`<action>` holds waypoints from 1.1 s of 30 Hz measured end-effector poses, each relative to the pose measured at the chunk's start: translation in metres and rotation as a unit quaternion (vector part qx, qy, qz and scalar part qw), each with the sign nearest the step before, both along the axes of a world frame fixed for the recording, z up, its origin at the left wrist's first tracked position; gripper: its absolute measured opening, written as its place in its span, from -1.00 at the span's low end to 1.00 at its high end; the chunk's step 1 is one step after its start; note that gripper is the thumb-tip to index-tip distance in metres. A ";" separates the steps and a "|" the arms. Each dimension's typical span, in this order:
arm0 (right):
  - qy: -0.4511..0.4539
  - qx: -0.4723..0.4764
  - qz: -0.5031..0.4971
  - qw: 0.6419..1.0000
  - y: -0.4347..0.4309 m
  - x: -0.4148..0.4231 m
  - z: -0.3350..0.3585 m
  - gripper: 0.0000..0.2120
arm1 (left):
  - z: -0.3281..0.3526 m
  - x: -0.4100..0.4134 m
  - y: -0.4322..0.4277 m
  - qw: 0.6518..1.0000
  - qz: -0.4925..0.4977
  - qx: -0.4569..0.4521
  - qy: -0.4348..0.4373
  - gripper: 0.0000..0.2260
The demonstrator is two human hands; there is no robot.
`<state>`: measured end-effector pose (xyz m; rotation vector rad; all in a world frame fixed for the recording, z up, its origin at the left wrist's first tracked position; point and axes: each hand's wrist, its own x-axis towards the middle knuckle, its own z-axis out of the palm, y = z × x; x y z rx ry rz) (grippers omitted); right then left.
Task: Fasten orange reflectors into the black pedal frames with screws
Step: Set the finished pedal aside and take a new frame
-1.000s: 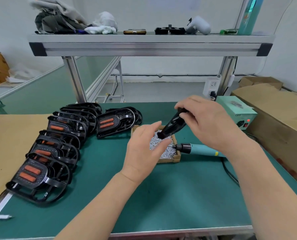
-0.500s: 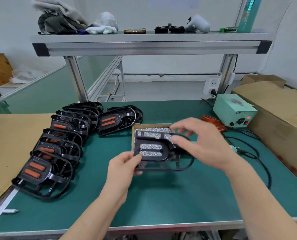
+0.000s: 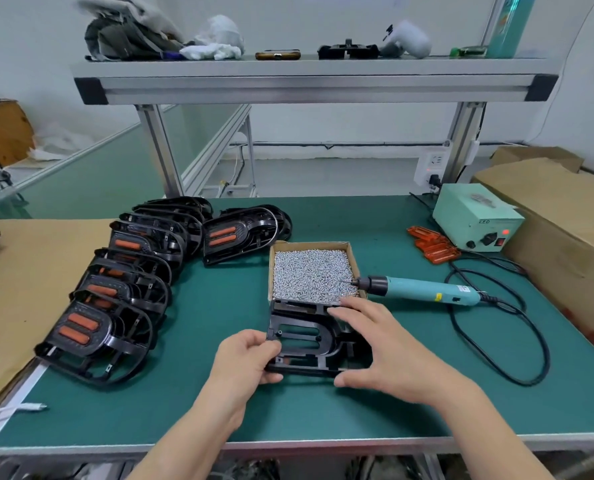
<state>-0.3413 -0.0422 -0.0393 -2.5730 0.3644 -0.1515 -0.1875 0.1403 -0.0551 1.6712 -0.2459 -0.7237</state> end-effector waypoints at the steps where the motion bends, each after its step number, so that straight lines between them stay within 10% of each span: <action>1: 0.003 0.006 0.001 1.000 0.000 -0.001 -0.002 -0.05 | 0.000 0.000 0.000 1.000 -0.004 0.008 -0.006 -0.96; 4: -0.001 0.022 0.000 1.000 -0.002 -0.002 -0.007 -0.02 | 0.001 0.000 0.003 0.991 -0.037 0.087 -0.092 -0.94; 8: -0.004 0.020 0.002 1.000 -0.003 0.002 -0.008 0.00 | 0.001 0.014 0.009 0.880 -0.066 0.285 -0.374 -0.70; 15: -0.022 0.022 0.005 1.000 -0.002 0.001 0.004 -0.14 | -0.007 0.035 -0.012 0.880 -0.062 0.204 -0.425 -0.82; 23: -0.241 0.014 -0.176 0.954 -0.052 0.020 0.029 -0.88 | -0.025 0.038 -0.012 0.874 -0.031 0.192 -0.446 -0.83; 33: 0.122 -0.085 -0.394 0.907 -0.195 0.074 0.015 -0.37 | -0.030 0.042 -0.013 0.872 -0.032 0.185 -0.452 -0.81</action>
